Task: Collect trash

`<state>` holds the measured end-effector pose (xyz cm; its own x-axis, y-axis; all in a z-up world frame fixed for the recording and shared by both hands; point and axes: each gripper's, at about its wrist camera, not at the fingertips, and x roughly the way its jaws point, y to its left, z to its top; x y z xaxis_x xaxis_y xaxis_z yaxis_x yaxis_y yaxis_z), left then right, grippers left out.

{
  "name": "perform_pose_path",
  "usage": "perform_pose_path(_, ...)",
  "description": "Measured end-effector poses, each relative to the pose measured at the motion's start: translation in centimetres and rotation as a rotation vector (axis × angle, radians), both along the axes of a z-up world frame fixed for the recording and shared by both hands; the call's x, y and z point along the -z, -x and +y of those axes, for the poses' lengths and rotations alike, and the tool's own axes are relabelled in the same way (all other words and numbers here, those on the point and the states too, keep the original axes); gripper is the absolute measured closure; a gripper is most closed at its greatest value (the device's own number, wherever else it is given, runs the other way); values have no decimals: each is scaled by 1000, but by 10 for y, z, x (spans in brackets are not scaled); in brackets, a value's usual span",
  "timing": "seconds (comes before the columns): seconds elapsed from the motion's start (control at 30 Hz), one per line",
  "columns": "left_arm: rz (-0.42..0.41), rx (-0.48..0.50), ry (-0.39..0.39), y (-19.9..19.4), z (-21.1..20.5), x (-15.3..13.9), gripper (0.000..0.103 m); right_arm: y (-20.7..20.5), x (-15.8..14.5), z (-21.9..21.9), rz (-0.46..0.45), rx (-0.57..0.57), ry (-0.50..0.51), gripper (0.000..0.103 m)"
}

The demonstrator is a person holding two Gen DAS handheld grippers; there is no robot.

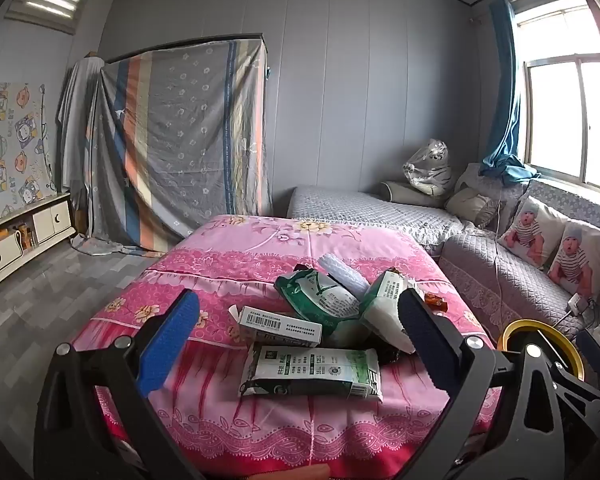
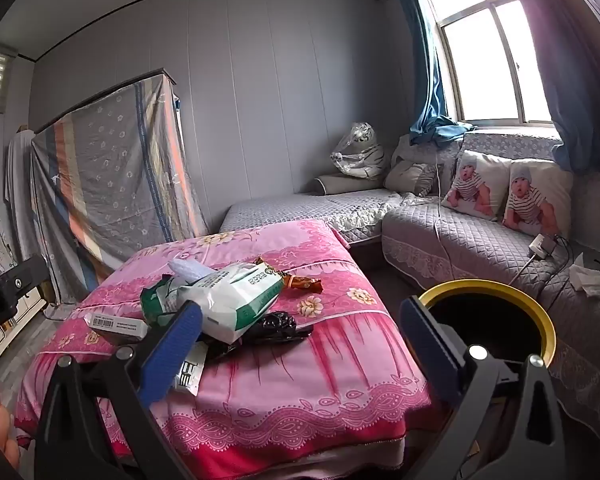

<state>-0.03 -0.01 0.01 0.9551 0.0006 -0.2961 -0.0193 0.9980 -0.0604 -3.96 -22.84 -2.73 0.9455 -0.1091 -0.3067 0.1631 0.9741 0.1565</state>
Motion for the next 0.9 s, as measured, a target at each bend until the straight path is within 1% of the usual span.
perform_pose_path(0.6,10,1,0,2,0,0,8,0,1,0,7,2,-4,7)
perform_pose_path(0.87,10,5,-2,3,-2,3,8,-1,3,-1,9,2,-6,7)
perform_pose_path(0.9,14,1,0,-2,0,5,8,-1,3,-1,10,2,-7,7)
